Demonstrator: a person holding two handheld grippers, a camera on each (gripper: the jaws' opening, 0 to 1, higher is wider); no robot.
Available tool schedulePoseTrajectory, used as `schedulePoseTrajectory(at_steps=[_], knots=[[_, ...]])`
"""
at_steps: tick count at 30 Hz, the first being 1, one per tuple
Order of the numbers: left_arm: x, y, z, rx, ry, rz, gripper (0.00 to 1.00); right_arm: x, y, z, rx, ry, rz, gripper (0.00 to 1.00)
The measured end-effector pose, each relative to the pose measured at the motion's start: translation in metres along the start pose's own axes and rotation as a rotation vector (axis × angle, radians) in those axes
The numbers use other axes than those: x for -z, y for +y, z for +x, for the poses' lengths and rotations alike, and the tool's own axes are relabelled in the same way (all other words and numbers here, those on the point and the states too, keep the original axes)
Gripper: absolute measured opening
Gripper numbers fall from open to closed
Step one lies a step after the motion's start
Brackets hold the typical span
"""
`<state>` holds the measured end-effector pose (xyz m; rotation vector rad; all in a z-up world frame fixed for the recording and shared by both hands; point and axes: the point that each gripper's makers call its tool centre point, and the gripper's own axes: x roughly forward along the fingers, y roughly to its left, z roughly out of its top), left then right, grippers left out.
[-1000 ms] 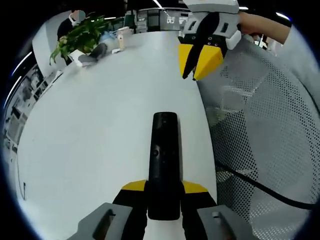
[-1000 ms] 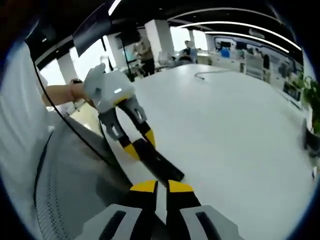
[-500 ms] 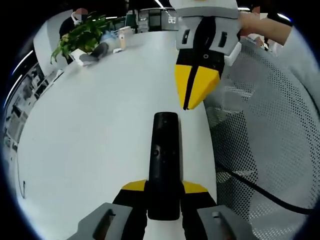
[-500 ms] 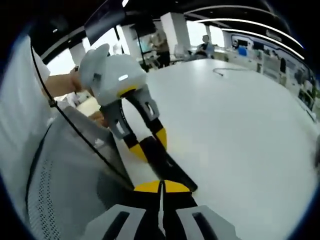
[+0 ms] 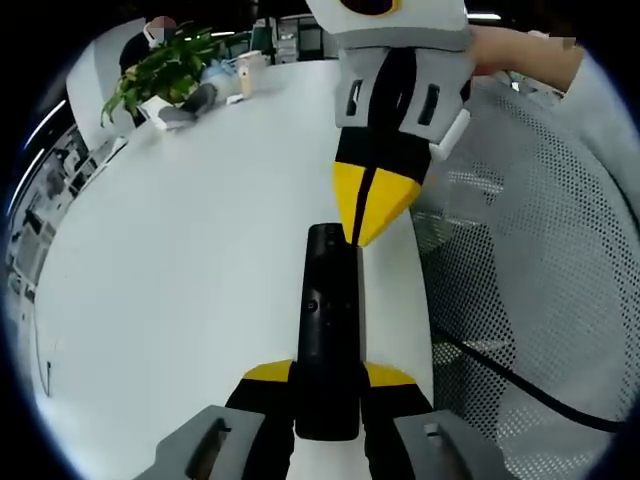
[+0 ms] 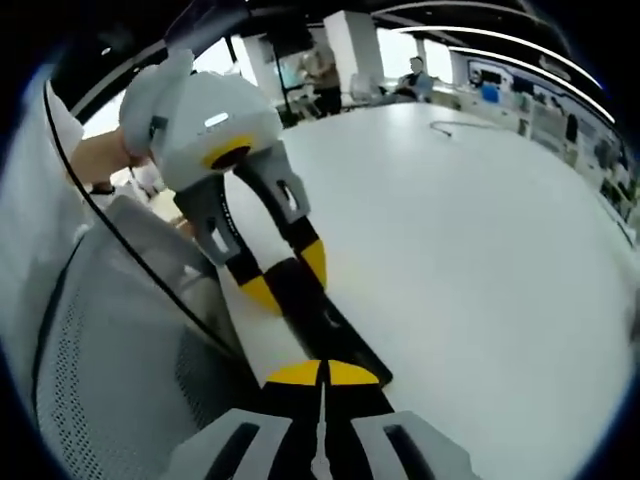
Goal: Press the specified remote control buttons in sequence, fully releasing each button before pressing the next.
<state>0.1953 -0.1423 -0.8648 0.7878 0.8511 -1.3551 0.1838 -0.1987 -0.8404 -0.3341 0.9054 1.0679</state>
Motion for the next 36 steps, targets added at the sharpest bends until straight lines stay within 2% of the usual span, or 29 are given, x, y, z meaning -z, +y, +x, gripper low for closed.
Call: schedulePoseTrajectory(at_steps=[4, 12, 15, 25, 30, 36], knots=[[0.000, 0.000, 0.000, -0.002, 0.004, 0.000, 0.24, 0.008, -0.003, -0.001, 0.020, 0.040, -0.007, 0.00], [0.000, -0.001, 0.000, -0.003, 0.016, 0.000, 0.24, 0.016, -0.004, -0.001, 0.039, 0.063, -0.026, 0.00], [0.000, 0.000, 0.000, -0.002, 0.029, 0.002, 0.24, 0.022, -0.005, 0.001, 0.042, 0.095, -0.055, 0.00], [0.000, -0.001, 0.000, 0.001, 0.046, 0.006, 0.24, 0.022, -0.011, -0.003, 0.066, 0.086, -0.055, 0.00], [0.000, -0.001, 0.000, 0.003, 0.047, 0.006, 0.24, 0.014, -0.018, -0.002, 0.080, 0.072, -0.050, 0.00], [0.000, 0.000, 0.000, 0.001, 0.044, 0.003, 0.24, 0.011, -0.026, 0.000, 0.100, 0.088, -0.069, 0.00]])
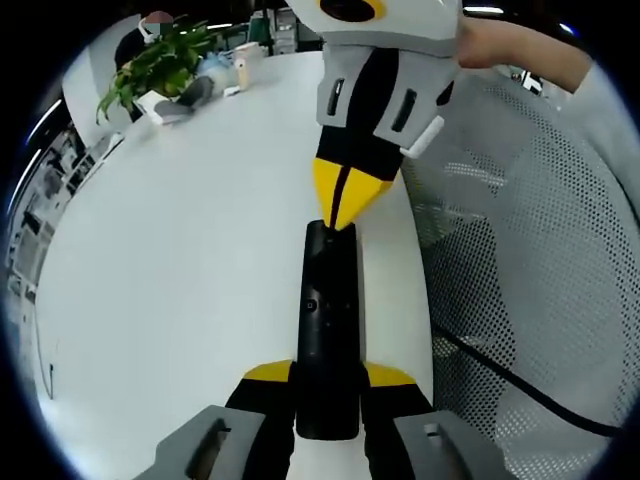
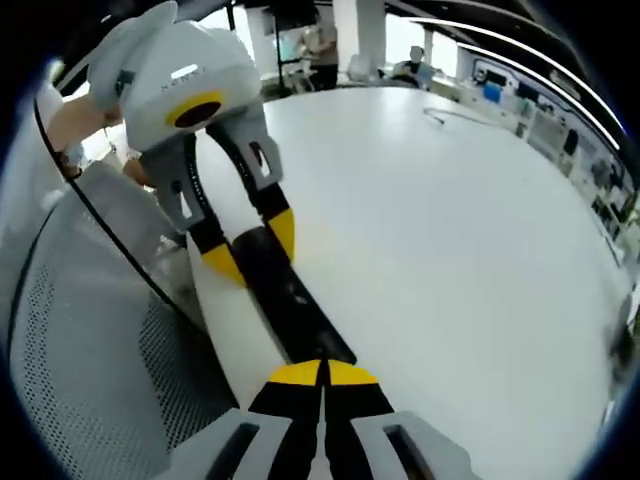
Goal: Press the specified remote control buttons in sequence, fully releasing each button before pressing the next.
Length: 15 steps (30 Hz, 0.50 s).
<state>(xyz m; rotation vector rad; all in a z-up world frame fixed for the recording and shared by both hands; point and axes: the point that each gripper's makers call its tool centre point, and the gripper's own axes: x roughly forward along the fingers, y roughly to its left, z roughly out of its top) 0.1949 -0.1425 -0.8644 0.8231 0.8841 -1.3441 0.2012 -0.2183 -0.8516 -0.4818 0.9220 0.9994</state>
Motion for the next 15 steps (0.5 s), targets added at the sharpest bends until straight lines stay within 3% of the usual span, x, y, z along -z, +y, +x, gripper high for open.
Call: schedulePoseTrajectory(at_steps=[8, 15], knots=[[0.0002, 0.0001, 0.0002, 0.002, 0.001, 0.001, 0.24, 0.0011, 0.0014, 0.0006, -0.003, 0.022, -0.049, 0.00], [0.0003, 0.0005, 0.0003, 0.008, -0.007, 0.004, 0.24, 0.0013, 0.0023, 0.0021, 0.002, 0.115, -0.196, 0.00]])
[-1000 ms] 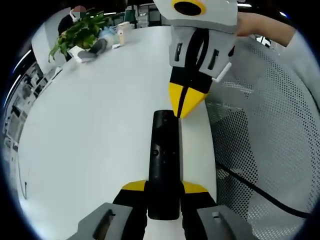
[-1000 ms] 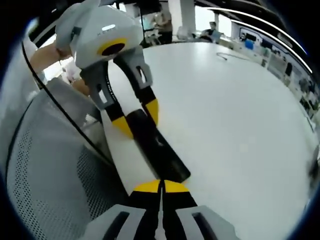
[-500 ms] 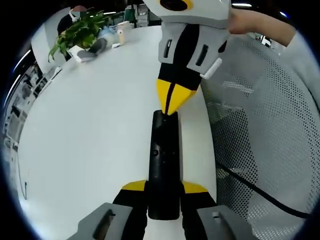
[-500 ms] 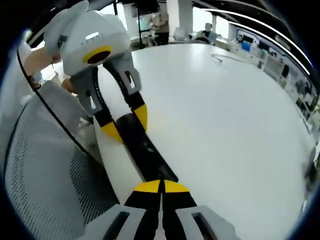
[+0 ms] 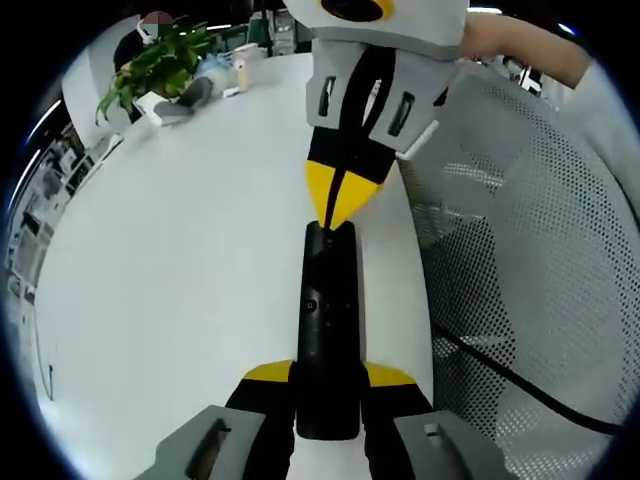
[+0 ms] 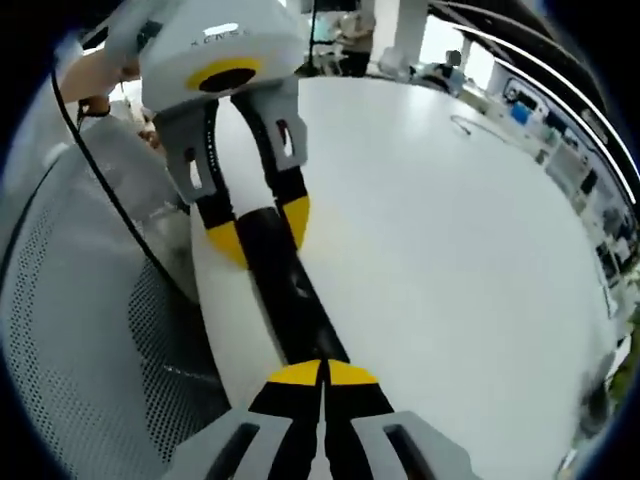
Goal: Press the specified remote control buttons in sequence, fully releasing each button before pressing the next.
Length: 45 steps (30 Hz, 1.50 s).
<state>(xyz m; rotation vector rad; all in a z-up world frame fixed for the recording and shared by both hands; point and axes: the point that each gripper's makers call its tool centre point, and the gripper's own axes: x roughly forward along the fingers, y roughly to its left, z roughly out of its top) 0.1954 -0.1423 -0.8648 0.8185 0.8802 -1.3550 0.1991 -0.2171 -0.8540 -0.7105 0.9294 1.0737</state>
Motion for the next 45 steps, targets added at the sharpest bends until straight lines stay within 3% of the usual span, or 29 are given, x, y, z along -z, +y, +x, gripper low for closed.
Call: schedulePoseTrajectory(at_steps=[10, 17, 45], knots=[[-0.0002, 0.0001, -0.0004, 0.009, -0.025, 0.008, 0.24, 0.0005, -0.0025, 0.0011, -0.041, 0.080, -0.013, 0.00], [-0.0005, 0.0001, -0.0004, 0.012, -0.028, 0.001, 0.24, 0.0014, -0.0020, 0.0005, -0.056, 0.063, 0.030, 0.00], [-0.0004, -0.0001, -0.0005, 0.001, -0.032, -0.003, 0.24, 0.0022, -0.0057, -0.0065, -0.017, 0.017, 0.009, 0.00]])
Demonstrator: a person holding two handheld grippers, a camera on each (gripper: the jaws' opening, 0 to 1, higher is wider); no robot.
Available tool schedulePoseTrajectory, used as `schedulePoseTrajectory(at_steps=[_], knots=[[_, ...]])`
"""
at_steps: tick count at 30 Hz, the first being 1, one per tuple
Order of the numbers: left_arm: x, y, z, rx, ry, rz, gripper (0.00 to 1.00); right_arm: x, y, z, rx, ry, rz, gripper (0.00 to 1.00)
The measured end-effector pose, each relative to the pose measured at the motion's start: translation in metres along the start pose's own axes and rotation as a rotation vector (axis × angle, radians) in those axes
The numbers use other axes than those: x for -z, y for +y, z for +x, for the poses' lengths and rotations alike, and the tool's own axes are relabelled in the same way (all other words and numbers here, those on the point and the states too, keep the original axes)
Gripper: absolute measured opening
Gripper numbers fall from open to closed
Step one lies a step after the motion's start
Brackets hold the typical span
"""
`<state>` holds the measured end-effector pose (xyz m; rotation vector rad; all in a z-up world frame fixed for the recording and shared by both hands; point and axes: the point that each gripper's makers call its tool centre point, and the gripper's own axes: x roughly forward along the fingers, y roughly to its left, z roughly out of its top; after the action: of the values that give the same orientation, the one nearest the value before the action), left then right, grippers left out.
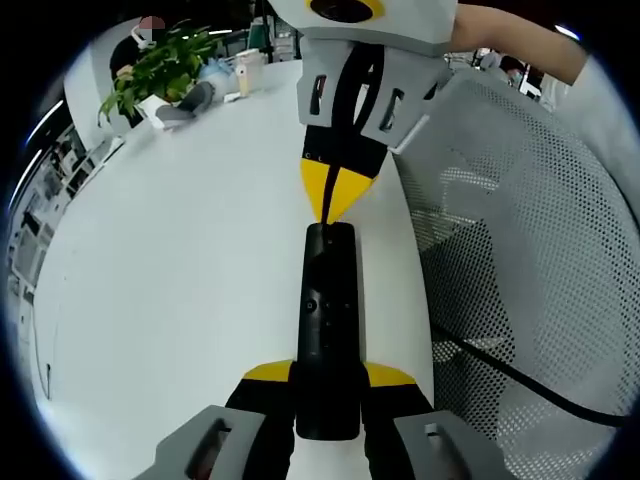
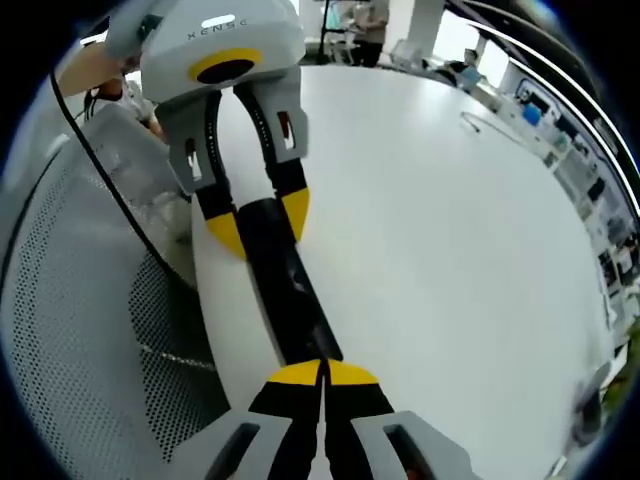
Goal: Press the specified remote control buttons in sequence, fully releasing each button before pressing the next.
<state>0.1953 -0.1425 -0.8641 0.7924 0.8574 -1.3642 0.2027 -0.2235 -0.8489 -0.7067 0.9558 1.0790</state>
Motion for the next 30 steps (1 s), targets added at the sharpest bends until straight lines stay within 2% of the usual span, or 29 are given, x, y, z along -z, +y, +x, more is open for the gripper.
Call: schedulePoseTrajectory(at_steps=[3, 9, 17, 27, 30], knots=[[0.0000, 0.0000, -0.0001, 0.001, -0.006, -0.003, 0.24, -0.0044, 0.0025, 0.0003, -0.019, -0.020, 0.004, 0.00], [0.0000, 0.0001, 0.0000, -0.002, -0.016, -0.013, 0.24, -0.0051, 0.0082, 0.0083, -0.050, 0.005, -0.030, 0.00], [-0.0002, 0.0003, 0.0000, -0.004, -0.022, -0.020, 0.24, -0.0093, 0.0083, 0.0059, -0.067, -0.007, -0.052, 0.00], [-0.0001, 0.0002, -0.0002, -0.004, -0.017, -0.015, 0.24, -0.0089, 0.0087, 0.0088, -0.075, 0.017, -0.053, 0.00], [0.0000, 0.0001, -0.0003, -0.003, -0.017, -0.015, 0.24, -0.0090, 0.0095, 0.0094, -0.076, 0.043, -0.088, 0.00]])
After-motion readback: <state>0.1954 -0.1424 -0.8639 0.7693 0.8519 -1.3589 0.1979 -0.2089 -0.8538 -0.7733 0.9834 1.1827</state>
